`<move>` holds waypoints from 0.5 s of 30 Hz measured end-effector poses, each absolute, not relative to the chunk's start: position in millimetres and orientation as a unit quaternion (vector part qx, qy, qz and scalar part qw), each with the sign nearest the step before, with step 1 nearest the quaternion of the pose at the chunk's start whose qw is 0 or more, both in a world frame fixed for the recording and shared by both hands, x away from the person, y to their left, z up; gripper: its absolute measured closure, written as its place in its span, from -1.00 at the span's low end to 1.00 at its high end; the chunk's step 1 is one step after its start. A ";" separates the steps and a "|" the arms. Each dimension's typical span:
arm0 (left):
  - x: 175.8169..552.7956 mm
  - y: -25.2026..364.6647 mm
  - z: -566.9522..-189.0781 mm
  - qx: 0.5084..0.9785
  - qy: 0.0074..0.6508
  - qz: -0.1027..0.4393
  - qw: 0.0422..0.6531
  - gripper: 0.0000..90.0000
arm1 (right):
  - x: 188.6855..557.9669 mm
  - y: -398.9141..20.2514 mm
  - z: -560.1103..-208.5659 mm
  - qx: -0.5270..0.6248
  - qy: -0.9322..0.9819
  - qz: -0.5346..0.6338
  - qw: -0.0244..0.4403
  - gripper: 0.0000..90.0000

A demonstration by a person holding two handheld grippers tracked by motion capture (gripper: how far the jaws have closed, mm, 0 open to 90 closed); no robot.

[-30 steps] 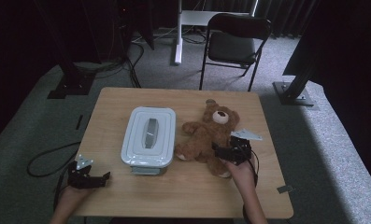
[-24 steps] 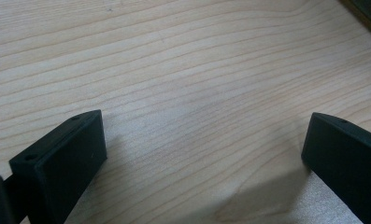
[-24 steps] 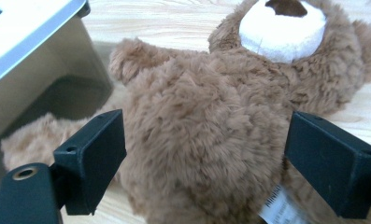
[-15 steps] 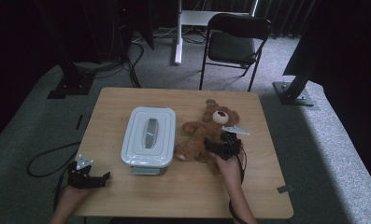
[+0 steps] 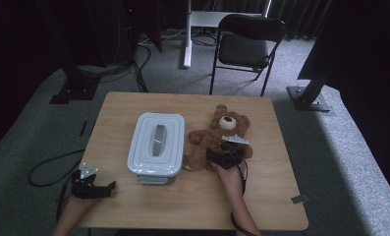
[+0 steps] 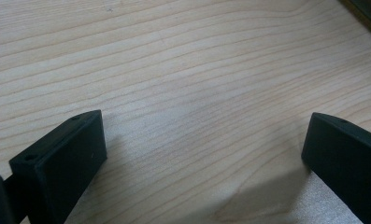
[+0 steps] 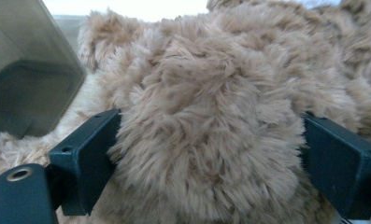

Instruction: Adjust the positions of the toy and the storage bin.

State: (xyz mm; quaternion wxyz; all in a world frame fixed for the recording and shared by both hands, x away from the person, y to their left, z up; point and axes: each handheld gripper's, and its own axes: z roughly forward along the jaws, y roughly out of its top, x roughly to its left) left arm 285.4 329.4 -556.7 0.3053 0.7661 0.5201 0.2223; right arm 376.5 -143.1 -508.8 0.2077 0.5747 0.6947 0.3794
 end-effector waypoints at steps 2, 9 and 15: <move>285.4 329.4 -556.7 0.766 0.520 0.222 0.305 -0.99 | 377.8 -144.2 -510.6 0.573 0.696 0.380 0.204 -0.77; 285.3 329.4 -556.7 0.766 0.520 0.222 0.305 -0.99 | 374.5 -144.3 -512.2 0.552 0.714 0.359 0.238 0.01; 285.4 329.4 -556.7 0.766 0.520 0.222 0.305 -0.99 | 371.1 -155.1 -502.5 0.537 0.718 0.369 0.246 0.53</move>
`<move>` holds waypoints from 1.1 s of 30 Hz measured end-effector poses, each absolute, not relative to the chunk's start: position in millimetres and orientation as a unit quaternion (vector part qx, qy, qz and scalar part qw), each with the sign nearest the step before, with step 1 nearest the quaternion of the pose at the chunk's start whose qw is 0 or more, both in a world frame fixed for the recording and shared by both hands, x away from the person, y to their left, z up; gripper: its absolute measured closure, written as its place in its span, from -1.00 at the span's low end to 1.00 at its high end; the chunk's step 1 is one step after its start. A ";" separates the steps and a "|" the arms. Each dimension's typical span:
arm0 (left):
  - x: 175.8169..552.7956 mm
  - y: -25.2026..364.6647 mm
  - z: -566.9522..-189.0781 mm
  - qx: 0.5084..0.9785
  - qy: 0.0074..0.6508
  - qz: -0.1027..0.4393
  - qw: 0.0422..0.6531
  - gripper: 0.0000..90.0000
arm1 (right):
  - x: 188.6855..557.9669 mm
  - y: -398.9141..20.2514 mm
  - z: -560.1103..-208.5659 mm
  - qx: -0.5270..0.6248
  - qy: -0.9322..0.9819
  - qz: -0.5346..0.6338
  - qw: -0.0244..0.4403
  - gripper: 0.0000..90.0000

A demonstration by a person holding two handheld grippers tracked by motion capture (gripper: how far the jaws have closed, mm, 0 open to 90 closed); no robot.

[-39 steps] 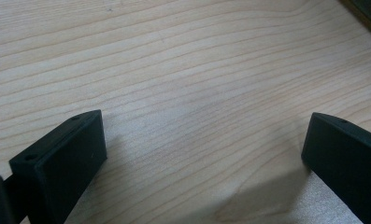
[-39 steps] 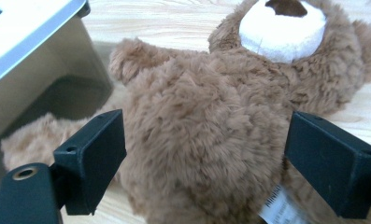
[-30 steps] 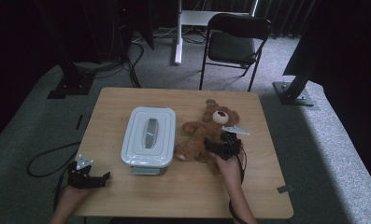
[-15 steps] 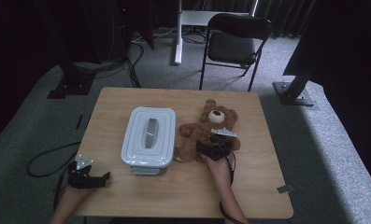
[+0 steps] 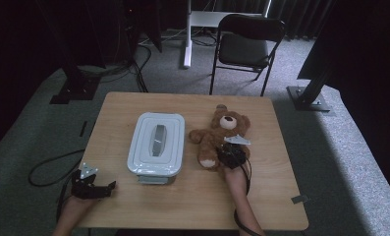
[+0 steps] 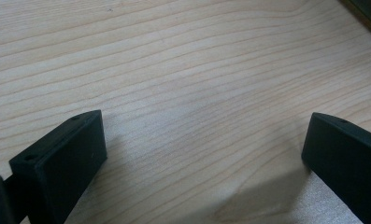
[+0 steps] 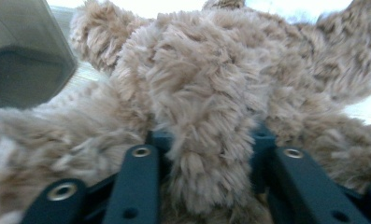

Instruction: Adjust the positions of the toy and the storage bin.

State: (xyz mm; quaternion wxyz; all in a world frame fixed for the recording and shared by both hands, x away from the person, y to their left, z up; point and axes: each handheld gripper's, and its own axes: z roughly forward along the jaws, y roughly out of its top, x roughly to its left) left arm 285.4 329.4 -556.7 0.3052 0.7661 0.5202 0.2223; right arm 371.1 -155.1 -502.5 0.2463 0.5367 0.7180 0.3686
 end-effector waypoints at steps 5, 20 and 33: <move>285.3 329.4 -556.7 0.766 0.520 0.222 0.305 -0.99 | 372.9 -164.5 -492.8 0.523 0.726 0.355 0.272 0.62; 285.4 329.3 -556.6 0.765 0.521 0.222 0.306 -0.99 | 424.4 -230.0 -463.3 0.482 0.728 0.343 0.346 0.66; 285.4 329.5 -556.6 0.765 0.522 0.222 0.305 -0.99 | 469.4 -251.6 -482.9 0.498 0.742 0.303 0.331 0.49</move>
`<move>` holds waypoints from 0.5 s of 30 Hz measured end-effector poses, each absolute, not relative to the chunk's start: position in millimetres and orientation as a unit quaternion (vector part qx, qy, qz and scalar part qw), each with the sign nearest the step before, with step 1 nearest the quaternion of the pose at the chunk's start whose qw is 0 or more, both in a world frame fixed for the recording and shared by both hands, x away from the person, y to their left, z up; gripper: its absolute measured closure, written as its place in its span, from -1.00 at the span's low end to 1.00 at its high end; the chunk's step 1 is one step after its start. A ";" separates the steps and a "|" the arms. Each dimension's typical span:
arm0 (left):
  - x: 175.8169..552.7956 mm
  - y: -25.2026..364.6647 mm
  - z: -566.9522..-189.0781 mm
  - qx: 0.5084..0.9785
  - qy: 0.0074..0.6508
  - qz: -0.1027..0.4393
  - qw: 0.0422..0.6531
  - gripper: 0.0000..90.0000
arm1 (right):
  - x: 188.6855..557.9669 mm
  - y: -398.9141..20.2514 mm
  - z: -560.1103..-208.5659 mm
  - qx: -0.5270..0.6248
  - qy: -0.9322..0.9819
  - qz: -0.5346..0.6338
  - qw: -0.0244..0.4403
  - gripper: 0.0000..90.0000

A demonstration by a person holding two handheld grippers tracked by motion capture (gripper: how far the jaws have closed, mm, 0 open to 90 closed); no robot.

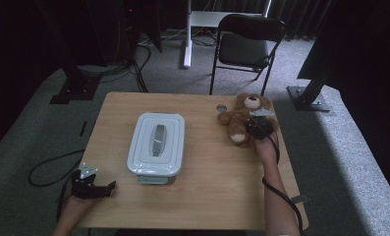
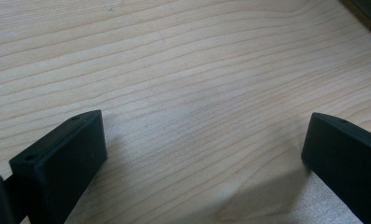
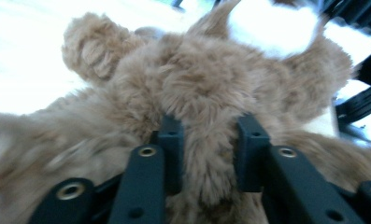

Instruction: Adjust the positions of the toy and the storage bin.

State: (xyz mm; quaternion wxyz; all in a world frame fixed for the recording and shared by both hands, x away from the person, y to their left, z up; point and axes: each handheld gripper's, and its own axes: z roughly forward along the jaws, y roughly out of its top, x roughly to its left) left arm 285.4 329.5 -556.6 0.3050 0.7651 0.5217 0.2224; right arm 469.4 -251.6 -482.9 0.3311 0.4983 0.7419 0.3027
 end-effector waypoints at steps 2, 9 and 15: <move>285.4 329.5 -556.6 0.765 0.522 0.222 0.305 -0.99 | 466.3 -255.2 -486.1 0.504 0.731 0.325 0.325 0.22; 285.3 329.4 -556.6 0.765 0.522 0.223 0.305 -0.99 | 458.7 -257.6 -475.6 0.530 0.717 0.343 0.297 -0.29; 285.1 328.9 -556.5 0.767 0.519 0.221 0.305 -0.99 | 451.9 -262.1 -472.7 0.555 0.703 0.359 0.262 -0.75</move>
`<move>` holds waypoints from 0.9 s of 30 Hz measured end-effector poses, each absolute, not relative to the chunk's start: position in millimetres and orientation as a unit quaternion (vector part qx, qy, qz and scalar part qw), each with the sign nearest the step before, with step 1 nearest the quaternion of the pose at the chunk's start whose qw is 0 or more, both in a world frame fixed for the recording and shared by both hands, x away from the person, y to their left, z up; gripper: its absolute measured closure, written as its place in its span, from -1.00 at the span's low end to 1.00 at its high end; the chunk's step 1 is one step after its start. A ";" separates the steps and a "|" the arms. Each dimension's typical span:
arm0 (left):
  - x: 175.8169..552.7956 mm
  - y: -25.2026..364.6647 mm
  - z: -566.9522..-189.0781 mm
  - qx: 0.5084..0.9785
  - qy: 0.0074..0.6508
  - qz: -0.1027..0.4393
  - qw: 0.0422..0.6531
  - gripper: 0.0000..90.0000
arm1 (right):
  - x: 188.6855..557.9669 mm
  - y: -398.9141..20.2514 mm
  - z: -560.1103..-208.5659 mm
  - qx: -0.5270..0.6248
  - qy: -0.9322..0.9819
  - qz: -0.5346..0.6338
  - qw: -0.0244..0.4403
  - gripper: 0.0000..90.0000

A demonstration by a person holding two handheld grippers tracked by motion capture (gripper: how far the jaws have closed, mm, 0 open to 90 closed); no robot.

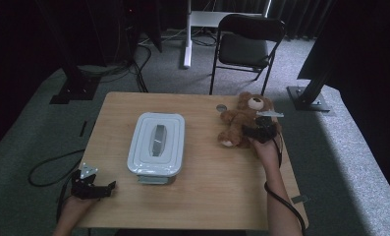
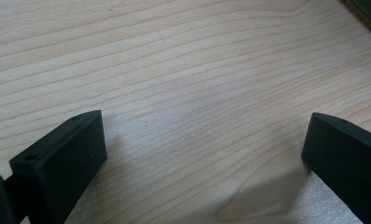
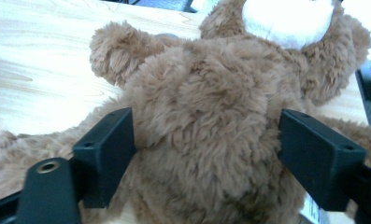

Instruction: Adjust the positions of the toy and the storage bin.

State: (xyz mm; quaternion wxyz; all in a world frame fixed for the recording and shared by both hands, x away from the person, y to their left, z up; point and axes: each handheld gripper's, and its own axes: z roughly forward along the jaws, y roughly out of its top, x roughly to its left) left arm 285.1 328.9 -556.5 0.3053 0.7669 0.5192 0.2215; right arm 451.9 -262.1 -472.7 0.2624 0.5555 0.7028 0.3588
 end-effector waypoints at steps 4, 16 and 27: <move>283.9 327.1 -556.2 0.769 0.515 0.228 0.303 -0.99 | 444.3 -262.7 -468.4 0.560 0.690 0.375 0.263 -0.73; 300.7 308.2 -545.3 0.778 0.487 0.245 0.312 -0.99 | 421.4 -212.4 -444.8 0.487 0.714 0.420 0.276 -0.71; 320.6 294.4 -538.8 0.778 0.479 0.238 0.330 -0.99 | 410.8 -150.4 -468.1 0.453 0.737 0.443 0.235 -0.71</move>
